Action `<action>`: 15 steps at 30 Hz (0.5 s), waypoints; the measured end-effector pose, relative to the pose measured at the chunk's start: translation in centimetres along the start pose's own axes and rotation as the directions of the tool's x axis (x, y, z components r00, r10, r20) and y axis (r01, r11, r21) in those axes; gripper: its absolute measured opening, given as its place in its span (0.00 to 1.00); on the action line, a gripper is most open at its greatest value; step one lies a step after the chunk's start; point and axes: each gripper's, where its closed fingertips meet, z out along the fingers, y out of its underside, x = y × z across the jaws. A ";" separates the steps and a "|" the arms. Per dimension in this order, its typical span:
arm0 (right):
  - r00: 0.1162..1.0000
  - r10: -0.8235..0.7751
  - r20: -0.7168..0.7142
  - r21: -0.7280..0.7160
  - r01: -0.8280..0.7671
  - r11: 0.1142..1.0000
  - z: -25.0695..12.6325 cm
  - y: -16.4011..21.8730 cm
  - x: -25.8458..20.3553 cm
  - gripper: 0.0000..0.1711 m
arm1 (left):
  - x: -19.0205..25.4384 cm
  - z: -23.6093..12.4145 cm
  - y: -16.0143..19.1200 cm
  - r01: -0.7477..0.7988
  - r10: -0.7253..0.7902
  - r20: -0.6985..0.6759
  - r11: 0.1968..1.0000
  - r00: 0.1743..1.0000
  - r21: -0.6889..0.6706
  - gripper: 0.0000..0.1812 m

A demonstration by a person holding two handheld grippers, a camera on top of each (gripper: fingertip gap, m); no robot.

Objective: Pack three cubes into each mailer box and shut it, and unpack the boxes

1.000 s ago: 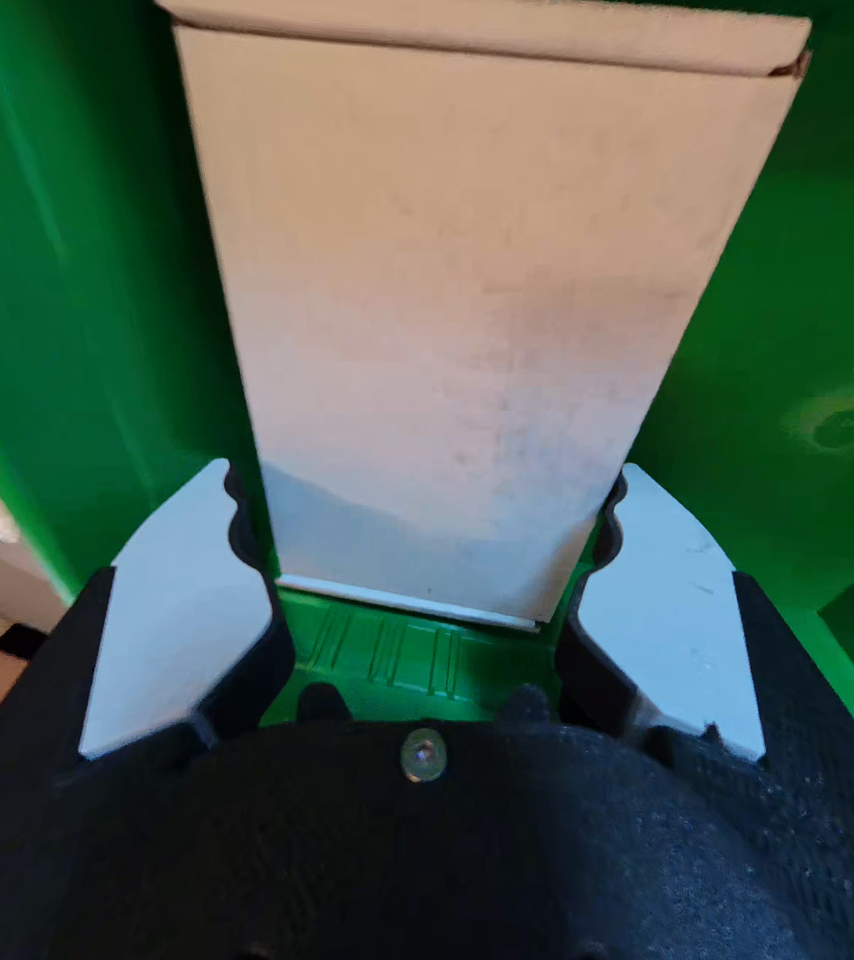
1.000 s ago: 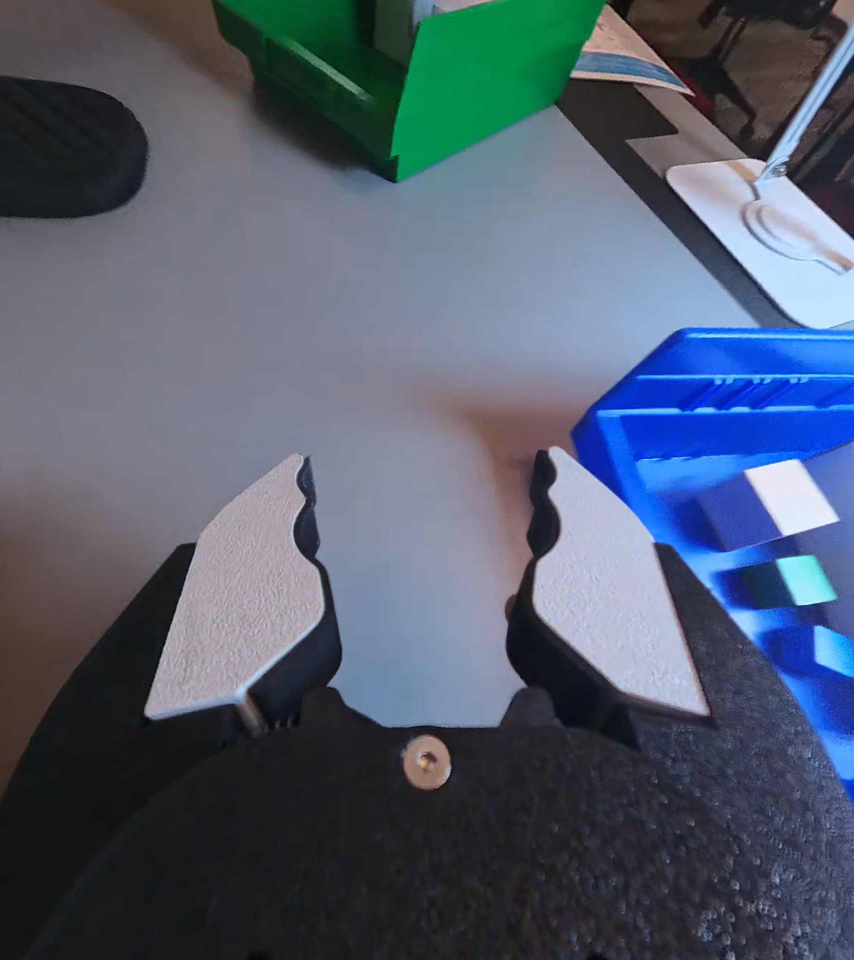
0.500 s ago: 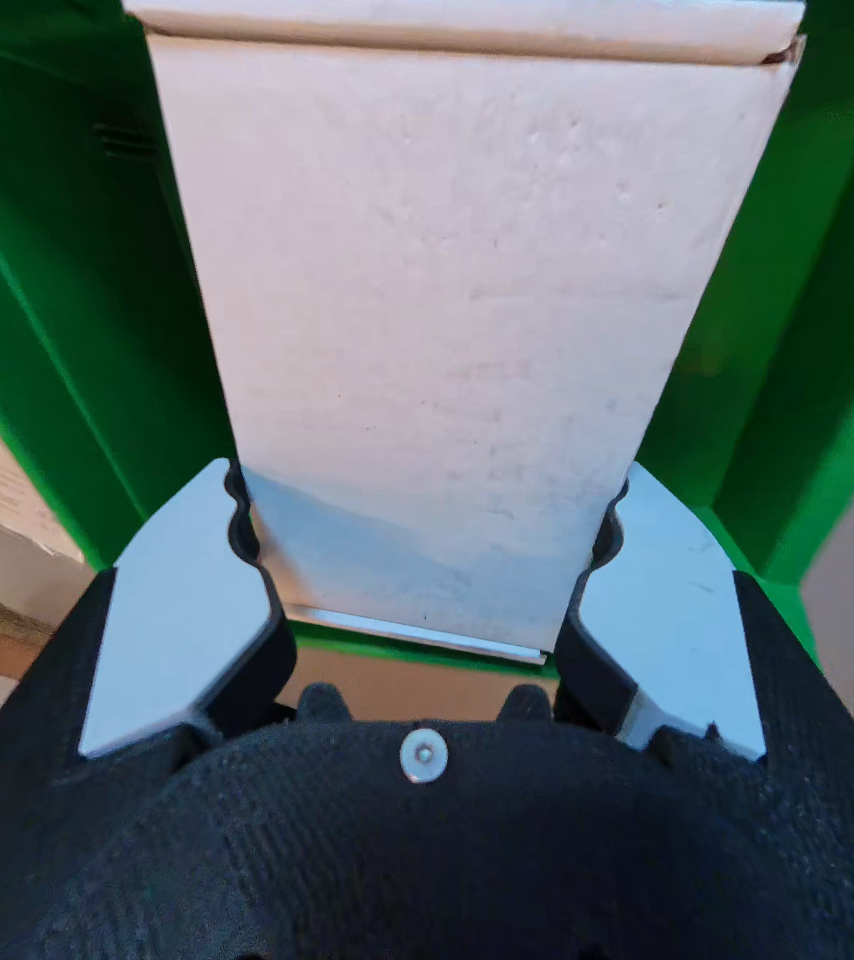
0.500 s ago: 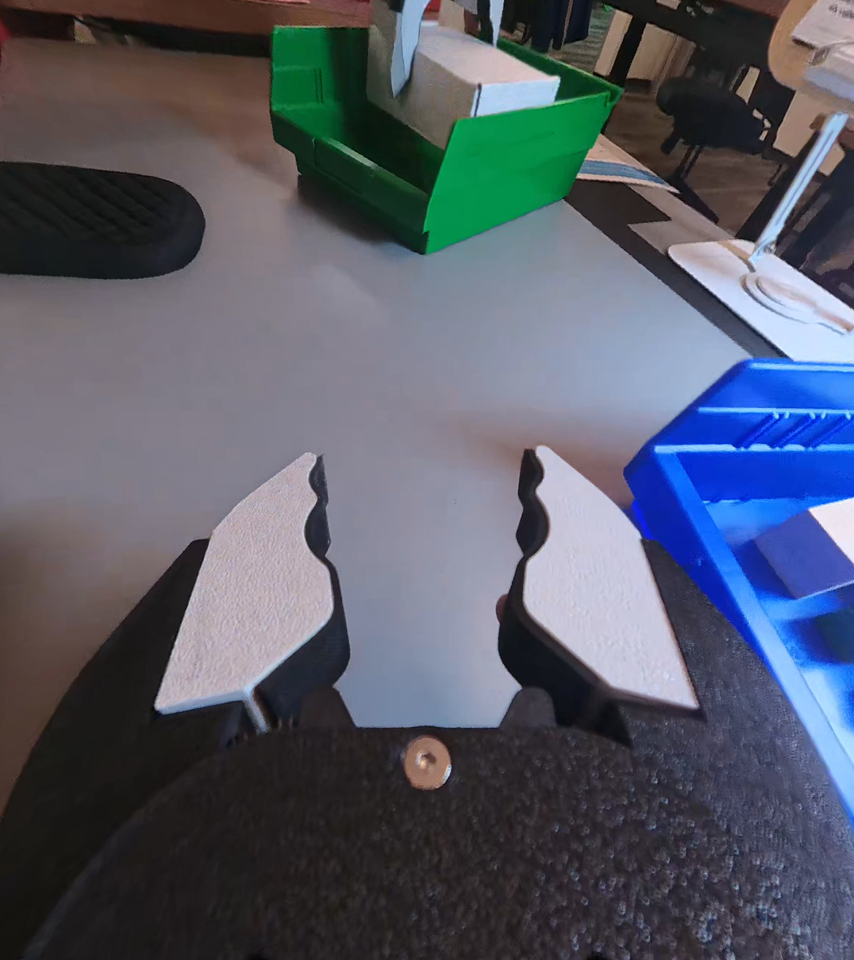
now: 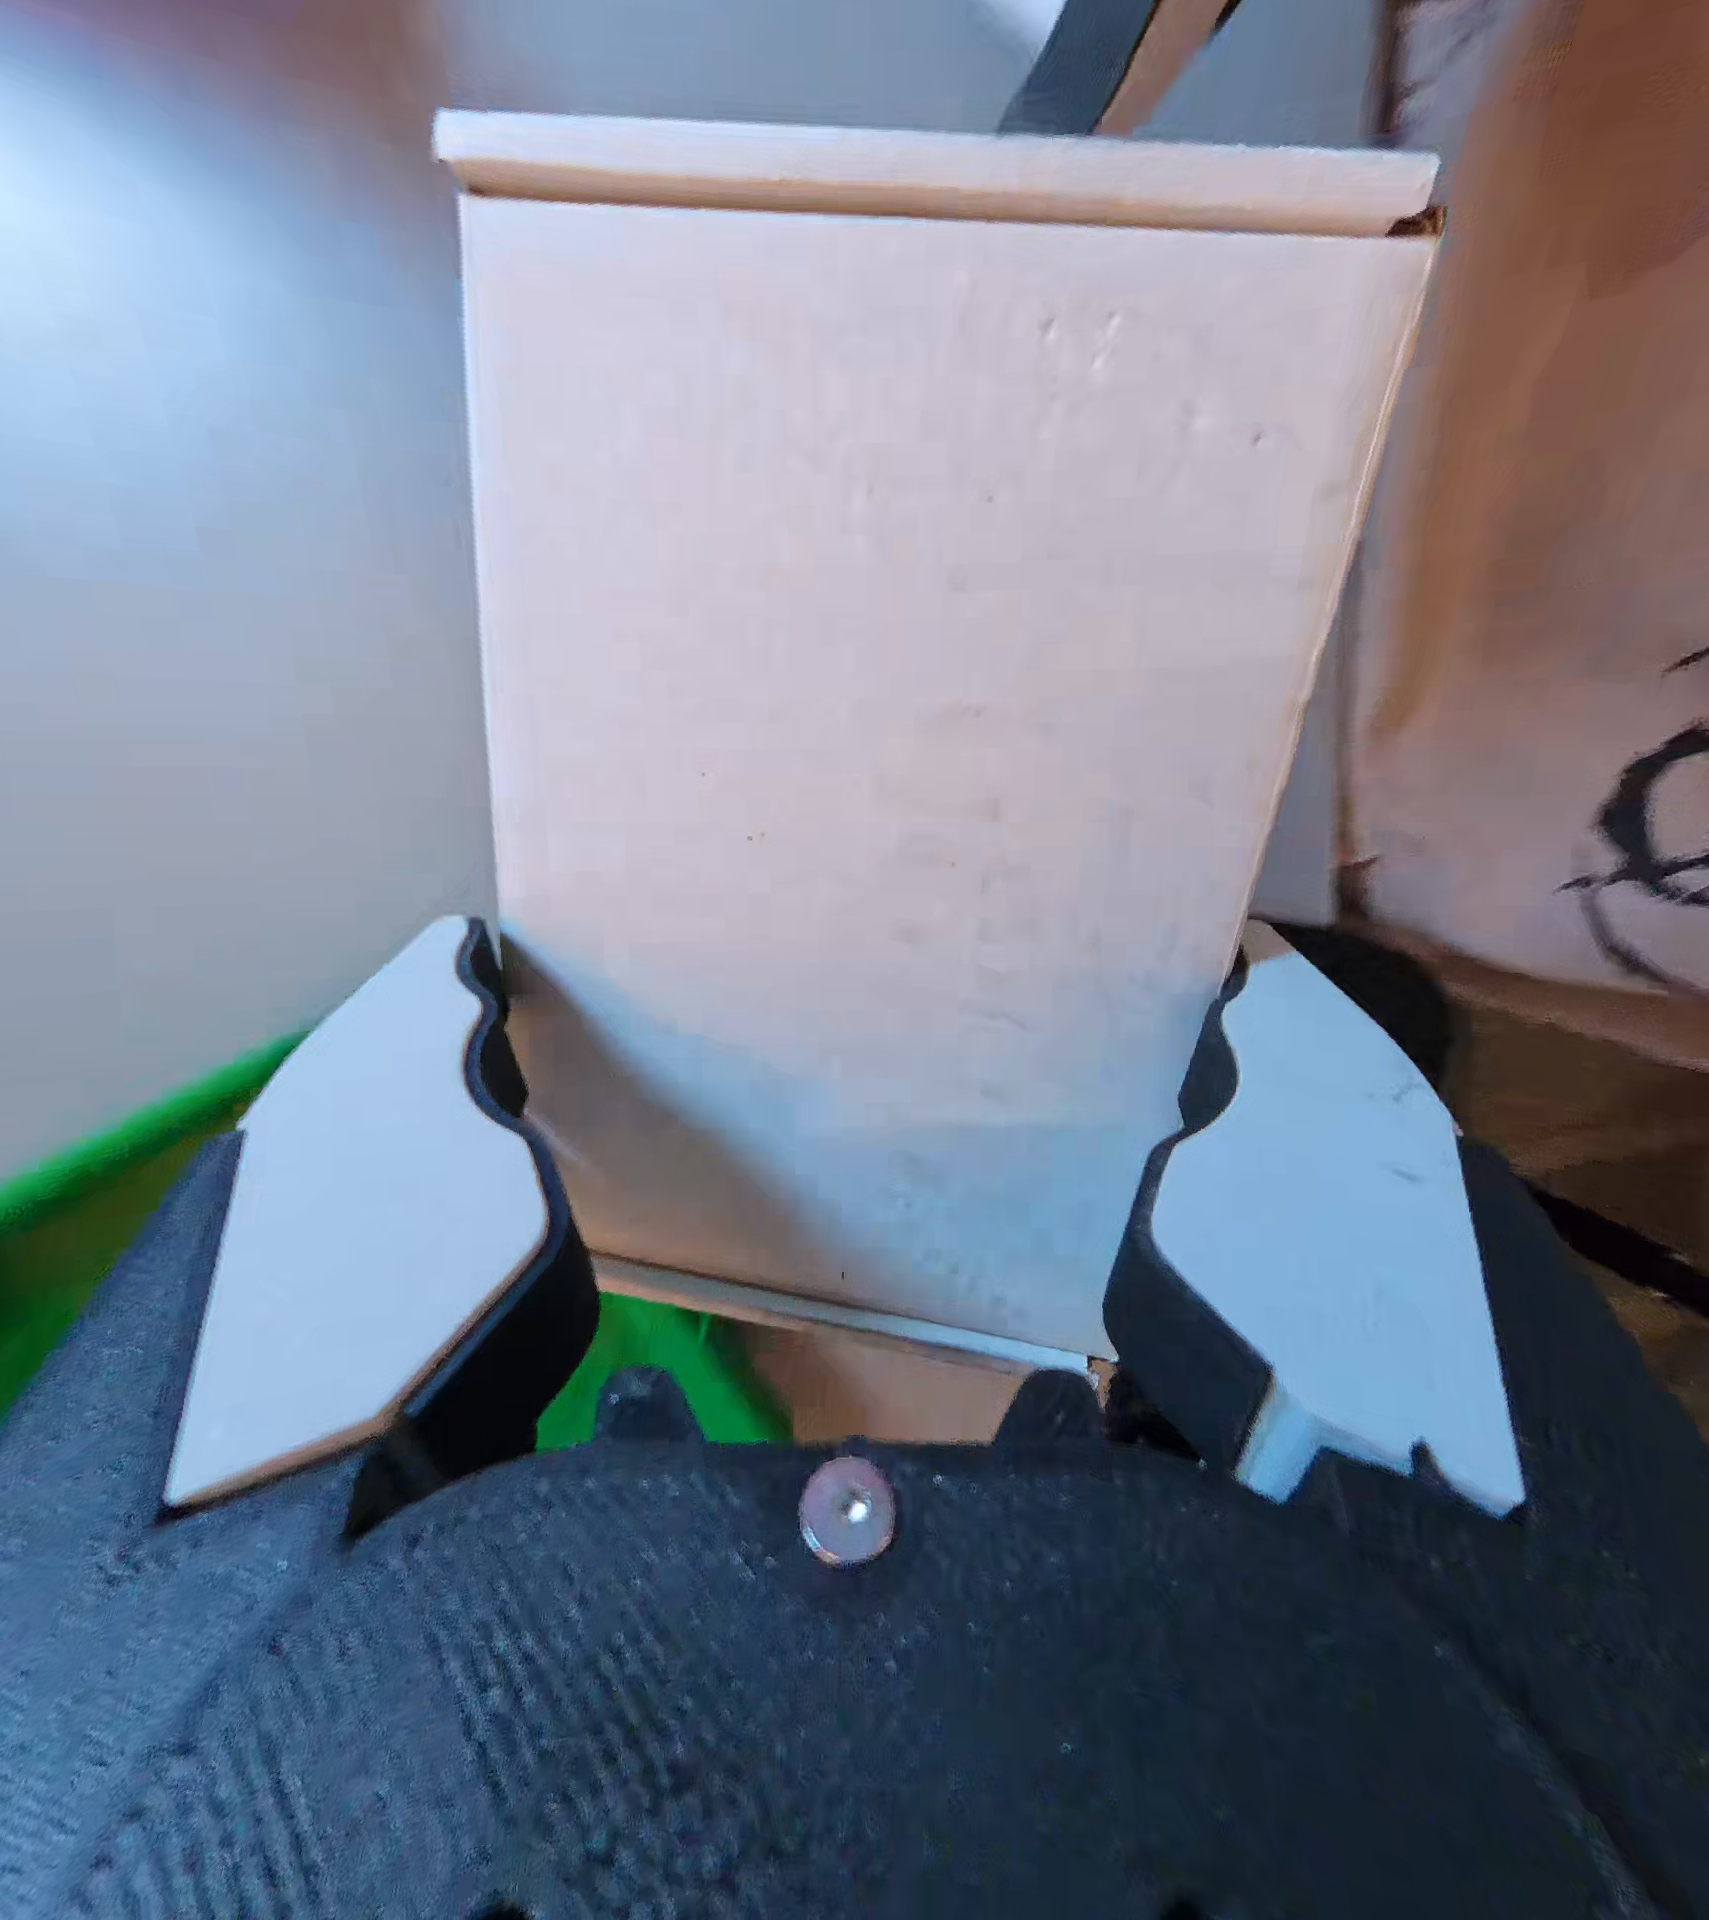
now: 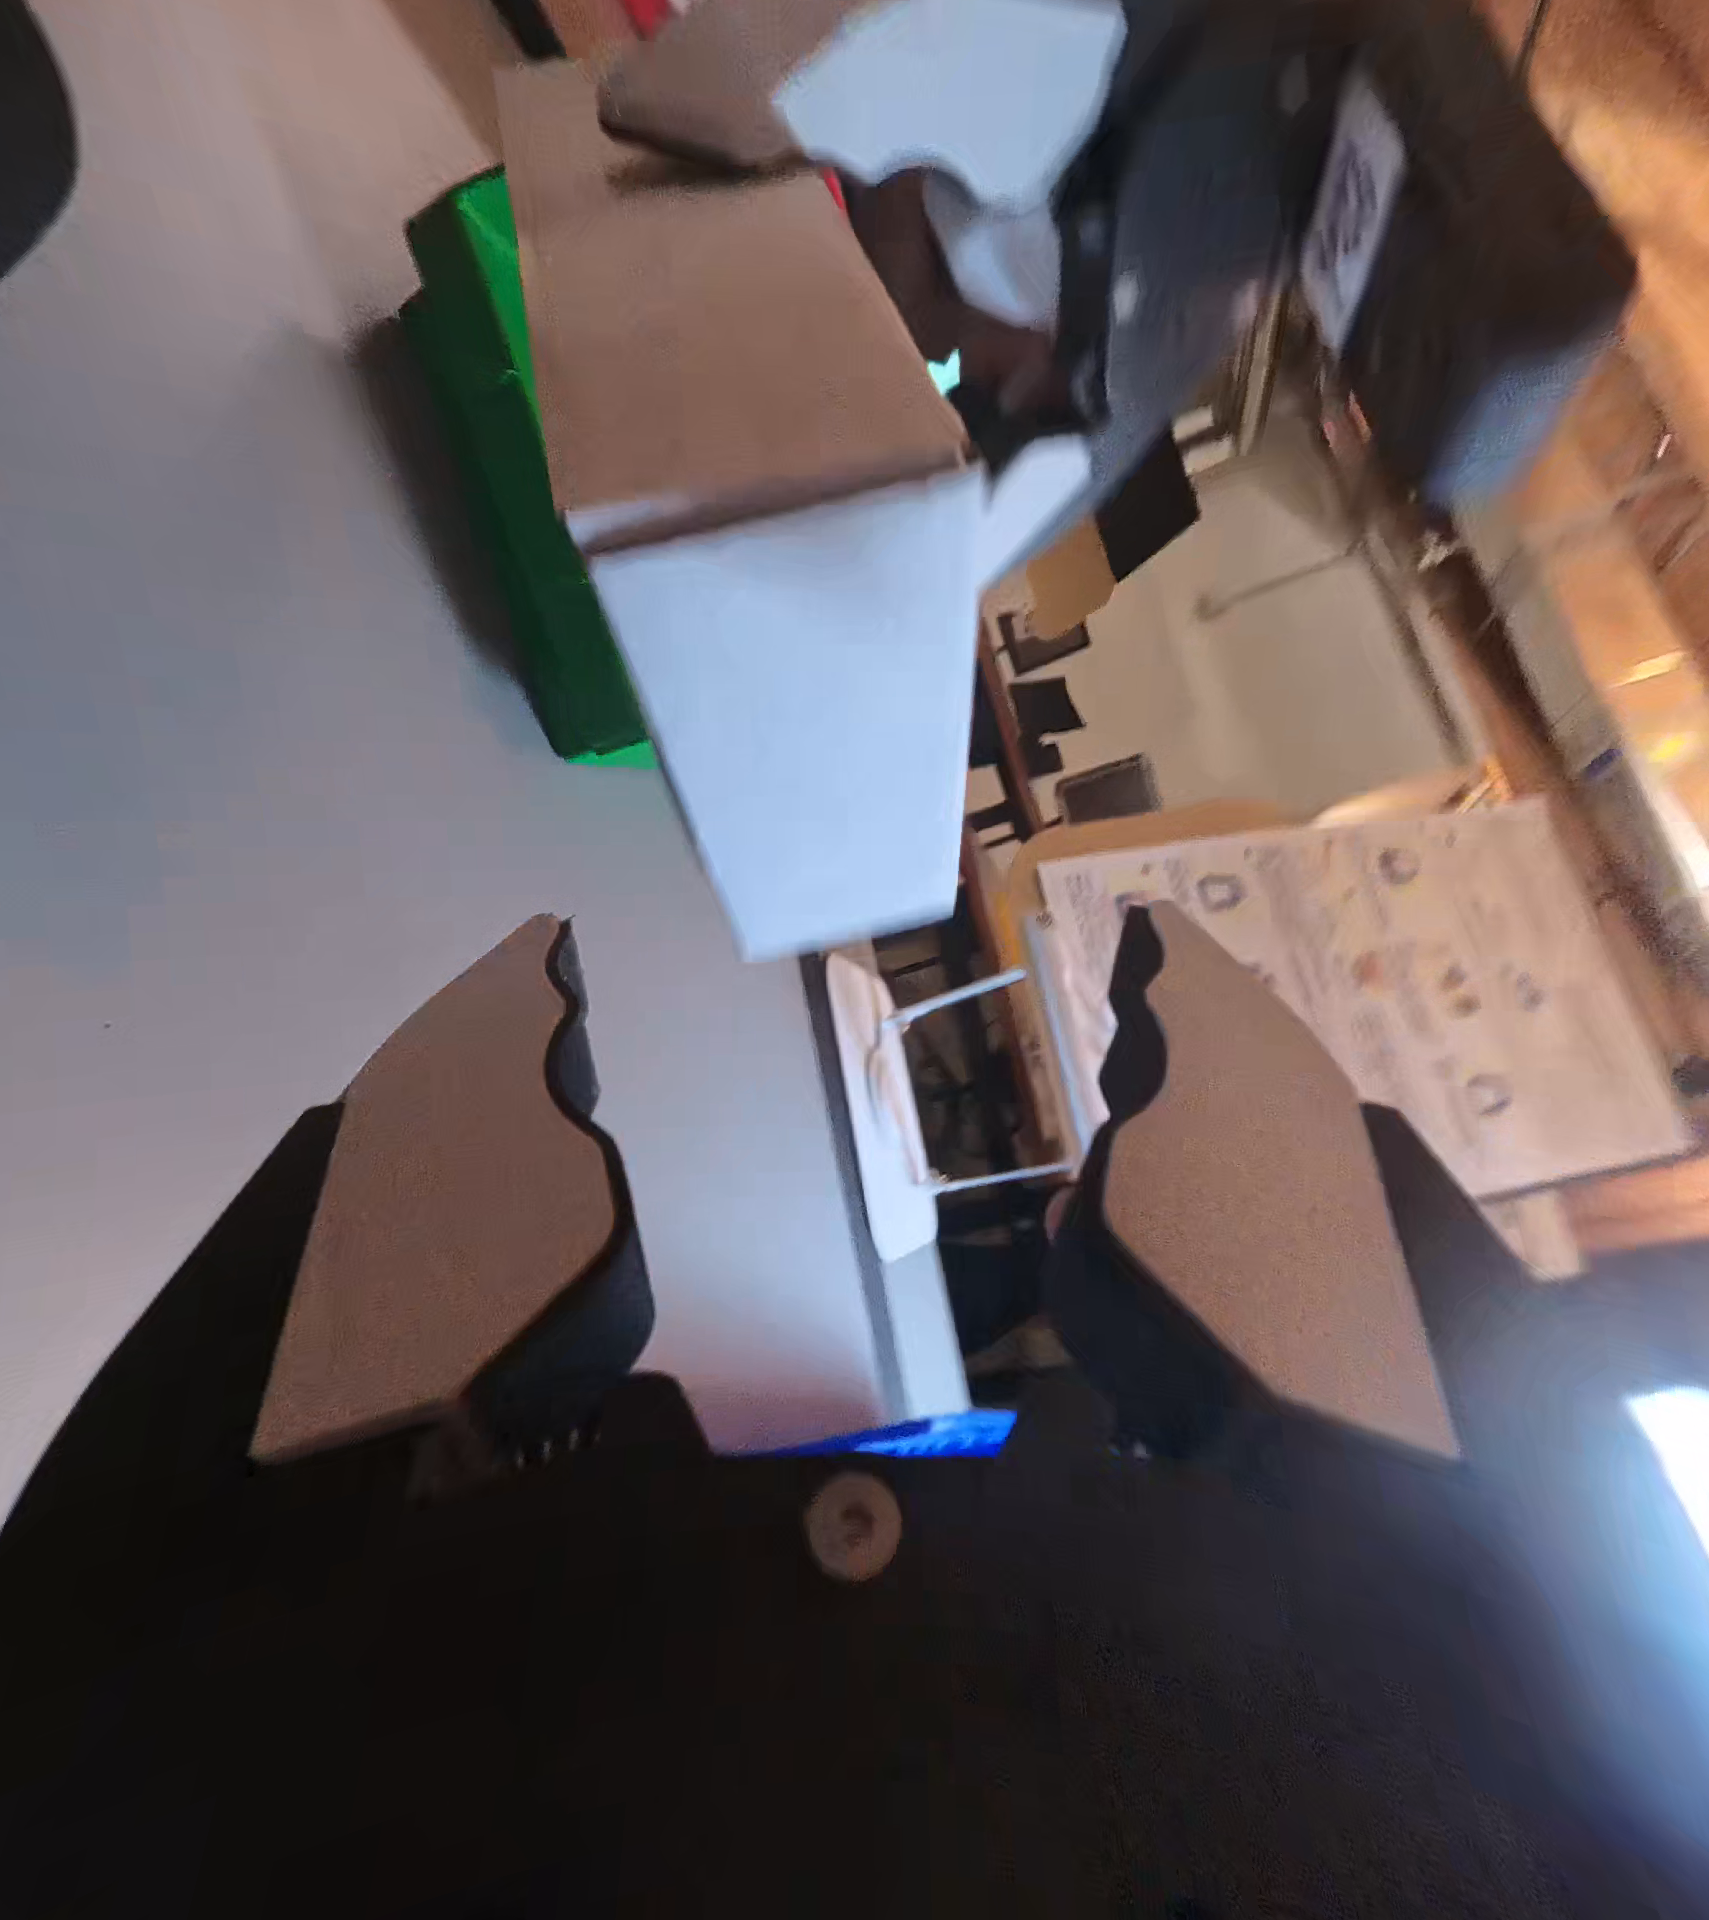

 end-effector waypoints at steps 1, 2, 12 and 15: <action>0.998 -0.062 0.007 0.011 0.062 0.998 0.2 -0.9 -0.6 0.56 | 1.0 1.4 -1.1 -0.015 0.016 -0.055 1.000 0.998 0.017 0.70; 0.995 -0.097 0.027 0.015 0.097 0.995 0.4 -1.4 -1.3 0.54 | 1.8 2.8 -2.0 -0.026 0.028 -0.107 0.999 0.994 0.024 0.69; 0.752 0.486 0.446 -0.076 -0.510 0.857 -4.1 3.3 -7.1 0.39 | 3.7 6.1 -6.4 -0.064 0.083 -0.041 0.936 0.996 0.347 0.61; 0.560 0.647 0.517 -0.140 -0.690 0.710 -4.8 4.6 -7.0 0.40 | 2.6 5.8 -7.3 -0.086 0.025 0.119 0.839 0.993 0.538 0.62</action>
